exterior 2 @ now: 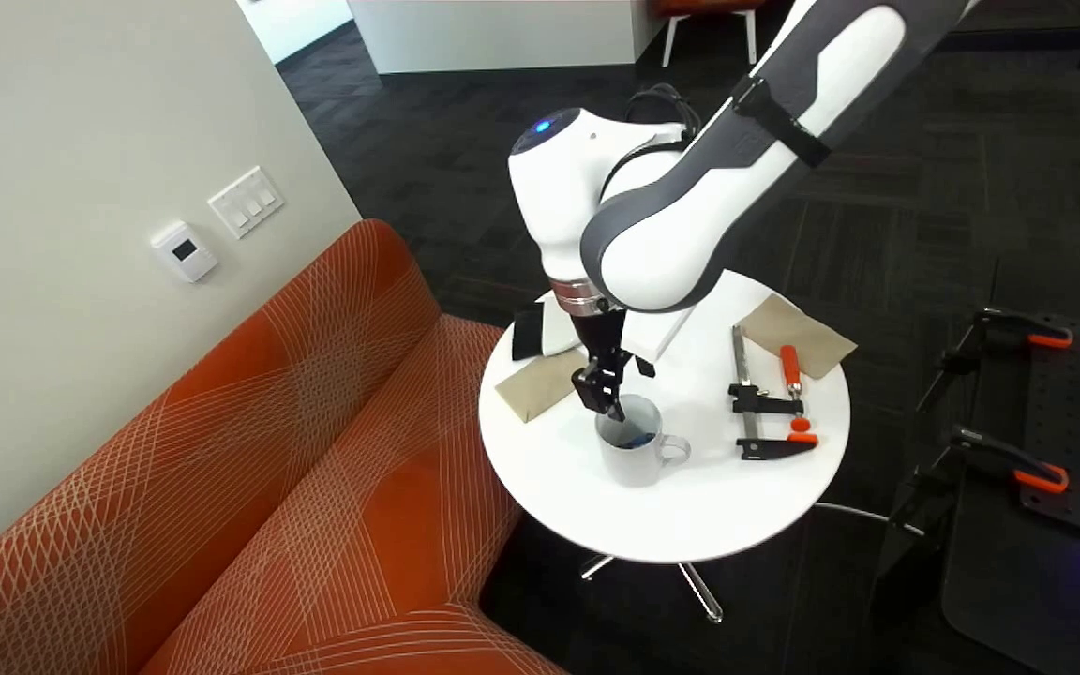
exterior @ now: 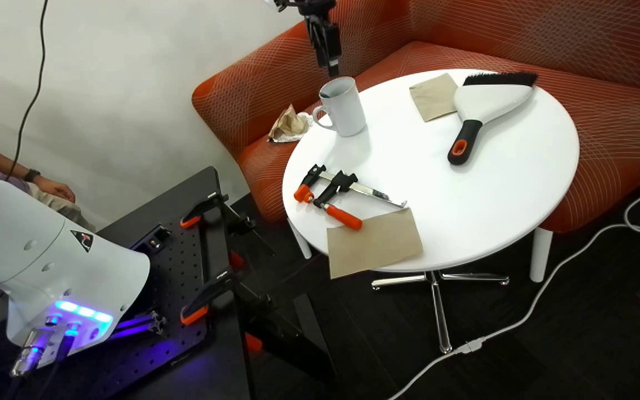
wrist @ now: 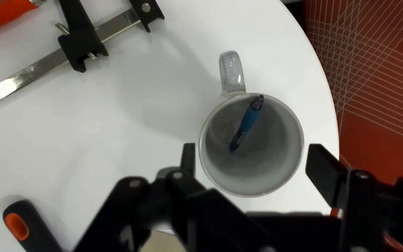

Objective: Remove the pen from the white mug

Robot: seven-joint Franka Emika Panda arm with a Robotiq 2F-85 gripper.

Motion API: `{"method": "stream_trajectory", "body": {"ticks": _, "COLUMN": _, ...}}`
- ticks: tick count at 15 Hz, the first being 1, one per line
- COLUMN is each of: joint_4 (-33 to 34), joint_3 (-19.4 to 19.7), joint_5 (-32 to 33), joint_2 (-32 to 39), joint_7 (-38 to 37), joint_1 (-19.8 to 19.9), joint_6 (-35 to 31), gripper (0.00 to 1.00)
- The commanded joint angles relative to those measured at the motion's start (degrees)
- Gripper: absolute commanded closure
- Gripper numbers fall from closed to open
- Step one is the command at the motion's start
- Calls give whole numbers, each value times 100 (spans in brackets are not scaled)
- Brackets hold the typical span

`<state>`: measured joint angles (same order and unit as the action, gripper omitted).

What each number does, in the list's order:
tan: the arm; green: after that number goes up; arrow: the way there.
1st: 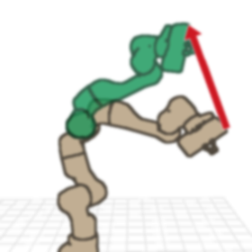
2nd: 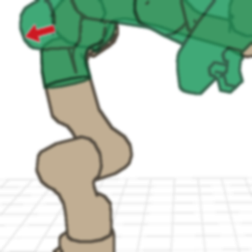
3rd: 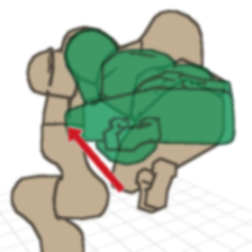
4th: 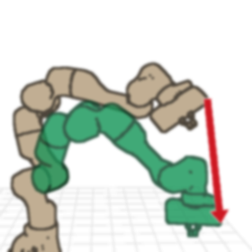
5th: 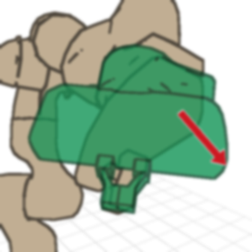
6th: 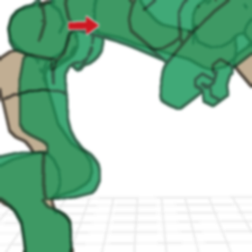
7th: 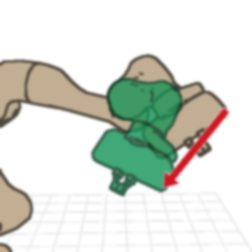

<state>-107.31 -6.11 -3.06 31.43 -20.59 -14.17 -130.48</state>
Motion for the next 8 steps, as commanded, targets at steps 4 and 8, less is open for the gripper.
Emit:
{"method": "stream_trajectory", "body": {"ticks": 4, "joint_4": 172, "joint_3": 28, "joint_5": -148, "joint_2": 180, "joint_7": -89, "joint_1": -38, "joint_6": -32, "gripper": 53}}
{"method": "stream_trajectory", "body": {"ticks": 8, "joint_4": 399, "joint_3": 1, "joint_5": -254, "joint_2": 452, "joint_7": -33, "joint_1": -13, "joint_6": 43, "gripper": 46}}
